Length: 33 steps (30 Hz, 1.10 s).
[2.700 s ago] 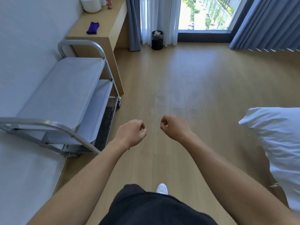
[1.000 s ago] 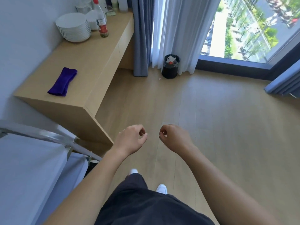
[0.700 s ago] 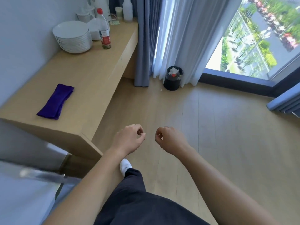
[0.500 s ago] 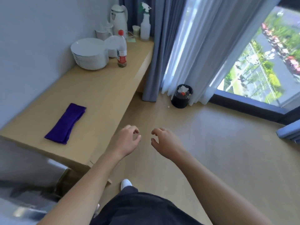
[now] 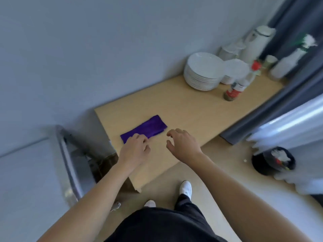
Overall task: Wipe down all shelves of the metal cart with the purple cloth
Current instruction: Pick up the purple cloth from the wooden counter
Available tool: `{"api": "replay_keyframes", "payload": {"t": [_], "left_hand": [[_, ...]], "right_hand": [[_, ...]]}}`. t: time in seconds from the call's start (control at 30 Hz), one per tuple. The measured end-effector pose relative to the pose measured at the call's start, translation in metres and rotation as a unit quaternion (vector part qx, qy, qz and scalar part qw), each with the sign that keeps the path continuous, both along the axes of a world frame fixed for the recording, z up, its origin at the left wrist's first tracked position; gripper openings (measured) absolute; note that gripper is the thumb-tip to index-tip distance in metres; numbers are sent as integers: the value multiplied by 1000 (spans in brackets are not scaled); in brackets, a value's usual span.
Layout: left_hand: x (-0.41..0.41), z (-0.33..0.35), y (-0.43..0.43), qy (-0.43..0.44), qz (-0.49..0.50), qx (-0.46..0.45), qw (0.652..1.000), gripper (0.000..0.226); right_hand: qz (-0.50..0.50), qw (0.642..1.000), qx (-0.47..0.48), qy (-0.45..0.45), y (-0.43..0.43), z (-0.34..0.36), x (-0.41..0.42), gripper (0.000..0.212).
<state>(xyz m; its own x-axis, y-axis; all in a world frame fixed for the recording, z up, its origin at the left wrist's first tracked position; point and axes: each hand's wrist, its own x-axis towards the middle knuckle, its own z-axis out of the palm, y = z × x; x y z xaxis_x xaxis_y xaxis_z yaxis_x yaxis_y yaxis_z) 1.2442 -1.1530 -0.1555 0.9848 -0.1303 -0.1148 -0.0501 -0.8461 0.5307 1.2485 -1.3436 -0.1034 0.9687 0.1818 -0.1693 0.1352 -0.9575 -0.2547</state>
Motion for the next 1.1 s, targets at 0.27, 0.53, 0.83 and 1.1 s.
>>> {"api": "replay_keyframes", "payload": {"t": [0.27, 0.53, 0.83, 1.1], "left_hand": [[30, -13, 2, -21, 150, 41, 988, 33], [38, -39, -12, 32, 255, 107, 961, 49], [27, -36, -36, 72, 318, 129, 937, 31], [22, -29, -17, 73, 279, -60, 956, 18]], "right_hand": [[145, 989, 2, 30, 15, -30, 82, 28], [296, 954, 12, 36, 19, -54, 132, 31], [462, 885, 7, 54, 40, -67, 144, 55], [455, 890, 13, 26, 36, -78, 131, 31]]}}
